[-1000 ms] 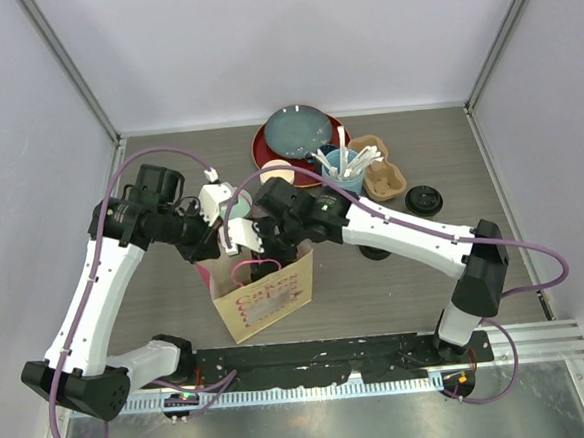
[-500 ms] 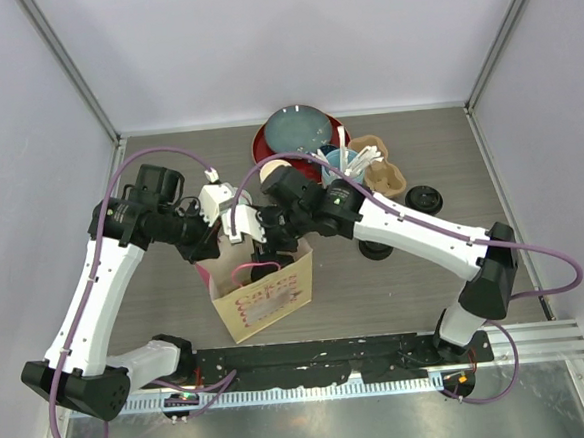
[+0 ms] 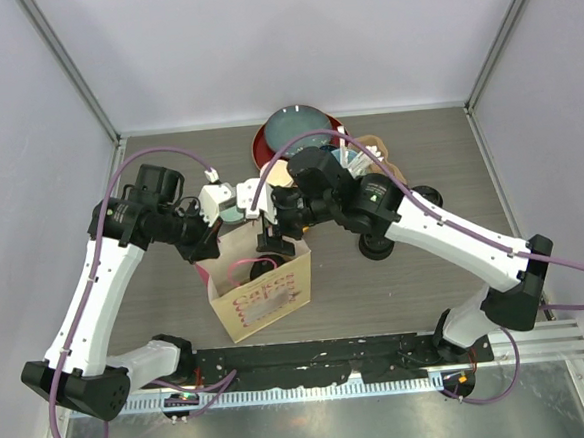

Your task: Pack the takeout coffee

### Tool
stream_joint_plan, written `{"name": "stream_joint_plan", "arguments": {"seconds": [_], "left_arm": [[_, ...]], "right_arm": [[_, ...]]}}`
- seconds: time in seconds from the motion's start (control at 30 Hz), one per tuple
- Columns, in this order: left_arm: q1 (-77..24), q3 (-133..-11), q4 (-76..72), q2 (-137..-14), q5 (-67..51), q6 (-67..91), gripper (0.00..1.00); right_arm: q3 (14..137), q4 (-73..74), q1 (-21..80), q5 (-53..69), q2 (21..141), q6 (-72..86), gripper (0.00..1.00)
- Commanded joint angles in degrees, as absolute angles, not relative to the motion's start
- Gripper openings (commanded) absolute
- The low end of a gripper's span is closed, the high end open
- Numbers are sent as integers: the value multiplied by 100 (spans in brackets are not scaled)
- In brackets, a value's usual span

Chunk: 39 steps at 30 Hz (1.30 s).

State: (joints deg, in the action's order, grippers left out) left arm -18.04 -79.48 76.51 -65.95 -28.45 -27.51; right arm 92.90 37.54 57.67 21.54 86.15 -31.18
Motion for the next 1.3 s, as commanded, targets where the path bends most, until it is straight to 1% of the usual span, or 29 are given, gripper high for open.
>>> {"name": "stream_joint_plan", "arguments": {"seconds": [0.0, 0.17, 0.33, 0.43, 0.53, 0.57, 0.67, 0.87, 0.93, 1.0, 1.03, 1.07, 1.1, 1.13, 1.17, 1.2, 1.27], "left_arm": [[-1828, -8148, 7840, -6539, -2821, -2804, 0], [-1828, -8121, 7840, -6530, -2813, -2804, 0], [-1819, -8130, 7840, -6521, -2821, -2795, 0], [-1819, -8130, 7840, -6530, -2821, -2786, 0], [-1828, -8130, 7814, -6530, -2821, -2760, 0], [-1819, -8130, 7813, -6539, -2830, -2760, 0], [-1828, -8130, 7770, -6539, -2830, -2751, 0], [-1828, -8165, 7761, -6557, -2804, -2716, 0], [-1828, -8148, 7752, -6548, -2804, -2716, 0], [-1828, -8130, 7743, -6539, -2804, -2716, 0], [-1828, -8121, 7734, -6530, -2795, -2716, 0], [-1828, -8104, 7734, -6530, -2821, -2716, 0], [-1828, -8104, 7717, -6530, -2821, -2725, 0], [-1828, -8095, 7725, -6539, -2821, -2725, 0], [-1828, -8095, 7726, -6530, -2821, -2725, 0], [-1828, -8103, 7726, -6539, -2821, -2725, 0], [-1837, -8121, 7743, -6530, -2830, -2751, 0]], "right_arm": [[9431, 3323, 5678, 2100, 8411, -2585, 74], [9562, 3191, 5581, 2057, 8227, -1961, 74], [9606, 3164, 5555, 2161, 7955, -1723, 74], [9738, 3164, 5502, 2014, 7779, -1337, 75], [9914, 3173, 5371, 1364, 7612, -828, 76], [9940, 3155, 5318, 866, 7472, -704, 76], [9897, 3182, 4967, 29, 7200, -334, 78], [9458, 3471, 3465, -948, 6794, -18, 79], [9230, 3682, 3026, -1623, 6741, -18, 79], [8966, 3770, 2244, -2290, 6689, -18, 78], [8634, 3762, 1928, -2198, 6654, 139, 77], [8474, 3718, 1090, -1980, 6627, 236, 77], [8290, 3639, 724, -1638, 6531, 333, 75], [7879, 3508, 434, -1295, 6495, 412, 72], [7684, 3255, 100, -1283, 6469, 517, 70], [7551, 3191, 71, -1275, 6486, 553, 69], [7331, 3129, -324, -924, 6740, 632, 69]]}}
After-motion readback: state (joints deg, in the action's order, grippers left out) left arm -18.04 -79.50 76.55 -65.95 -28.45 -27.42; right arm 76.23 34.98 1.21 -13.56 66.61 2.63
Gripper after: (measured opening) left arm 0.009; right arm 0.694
